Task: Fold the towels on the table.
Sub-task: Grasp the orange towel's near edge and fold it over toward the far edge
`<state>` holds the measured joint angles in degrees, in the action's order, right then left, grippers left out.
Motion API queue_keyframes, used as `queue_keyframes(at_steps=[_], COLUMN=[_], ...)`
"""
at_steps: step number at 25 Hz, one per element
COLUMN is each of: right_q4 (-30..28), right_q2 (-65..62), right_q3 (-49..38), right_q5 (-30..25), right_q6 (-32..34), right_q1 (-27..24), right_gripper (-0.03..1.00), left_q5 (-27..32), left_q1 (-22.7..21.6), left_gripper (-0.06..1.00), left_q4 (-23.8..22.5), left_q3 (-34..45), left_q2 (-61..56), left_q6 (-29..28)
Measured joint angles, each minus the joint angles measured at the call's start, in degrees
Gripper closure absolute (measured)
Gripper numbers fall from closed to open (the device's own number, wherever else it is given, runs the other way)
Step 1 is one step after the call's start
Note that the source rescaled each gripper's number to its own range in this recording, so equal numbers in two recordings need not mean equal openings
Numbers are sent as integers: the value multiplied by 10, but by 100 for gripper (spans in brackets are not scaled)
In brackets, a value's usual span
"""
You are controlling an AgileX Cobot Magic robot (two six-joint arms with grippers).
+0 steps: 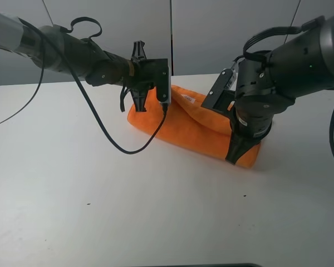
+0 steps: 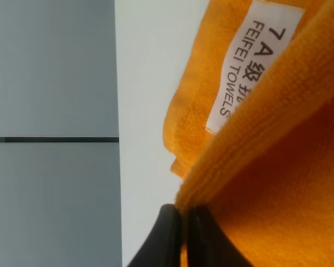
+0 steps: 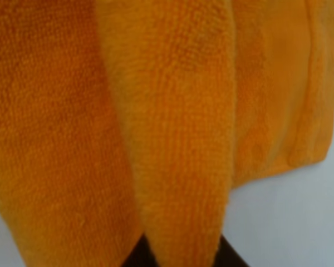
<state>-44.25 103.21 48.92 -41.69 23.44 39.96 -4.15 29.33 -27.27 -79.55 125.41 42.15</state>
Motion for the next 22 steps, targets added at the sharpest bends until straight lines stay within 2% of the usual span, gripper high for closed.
queue_keyframes(at_steps=[5, 22], right_q4=[-3, -35], right_q2=[20, 25], right_q3=[0, 0], right_q5=[12, 4], right_q6=[21, 72], right_q1=[0, 0], right_gripper=[97, 97], left_q5=[-20, -53], left_q1=[0, 0], left_gripper=[94, 94], left_q4=[0, 4], left_q3=[0, -17], left_q2=[15, 35], left_q6=[4, 21])
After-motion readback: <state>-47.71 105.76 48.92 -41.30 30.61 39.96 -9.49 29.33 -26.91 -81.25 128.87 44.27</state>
